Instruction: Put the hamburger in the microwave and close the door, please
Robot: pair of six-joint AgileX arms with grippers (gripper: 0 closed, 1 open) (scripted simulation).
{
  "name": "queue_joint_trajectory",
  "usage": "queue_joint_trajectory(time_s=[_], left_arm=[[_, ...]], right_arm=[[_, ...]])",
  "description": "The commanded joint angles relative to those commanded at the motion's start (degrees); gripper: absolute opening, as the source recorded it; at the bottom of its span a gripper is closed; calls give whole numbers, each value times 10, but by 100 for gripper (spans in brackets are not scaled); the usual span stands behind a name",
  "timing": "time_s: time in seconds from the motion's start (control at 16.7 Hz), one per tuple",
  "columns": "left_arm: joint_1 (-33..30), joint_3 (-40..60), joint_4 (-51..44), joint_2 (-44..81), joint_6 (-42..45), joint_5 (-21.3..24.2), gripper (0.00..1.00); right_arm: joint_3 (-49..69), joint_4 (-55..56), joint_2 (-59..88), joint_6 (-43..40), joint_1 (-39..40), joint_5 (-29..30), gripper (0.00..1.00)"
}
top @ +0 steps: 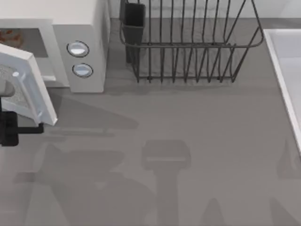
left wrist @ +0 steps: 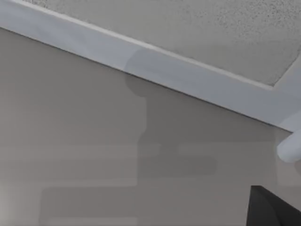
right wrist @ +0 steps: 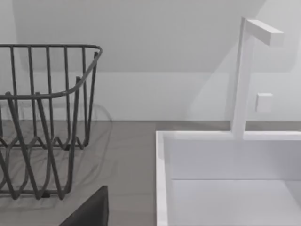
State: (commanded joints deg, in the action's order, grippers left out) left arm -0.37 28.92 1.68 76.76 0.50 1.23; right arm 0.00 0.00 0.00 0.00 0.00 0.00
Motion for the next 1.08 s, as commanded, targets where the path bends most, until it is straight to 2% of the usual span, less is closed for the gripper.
queue_joint_trajectory(time_s=[0.3,0.72,1.08], left_arm=[[-3,70,52,118,0,-1,0],[-1,85,56,133,0,-1,0],[-4,237,45,272,-1,-2,0]], right_arm=[[0,0,0,0,0,0,100],[0,0,0,0,0,0,100],[0,0,0,0,0,0,100]])
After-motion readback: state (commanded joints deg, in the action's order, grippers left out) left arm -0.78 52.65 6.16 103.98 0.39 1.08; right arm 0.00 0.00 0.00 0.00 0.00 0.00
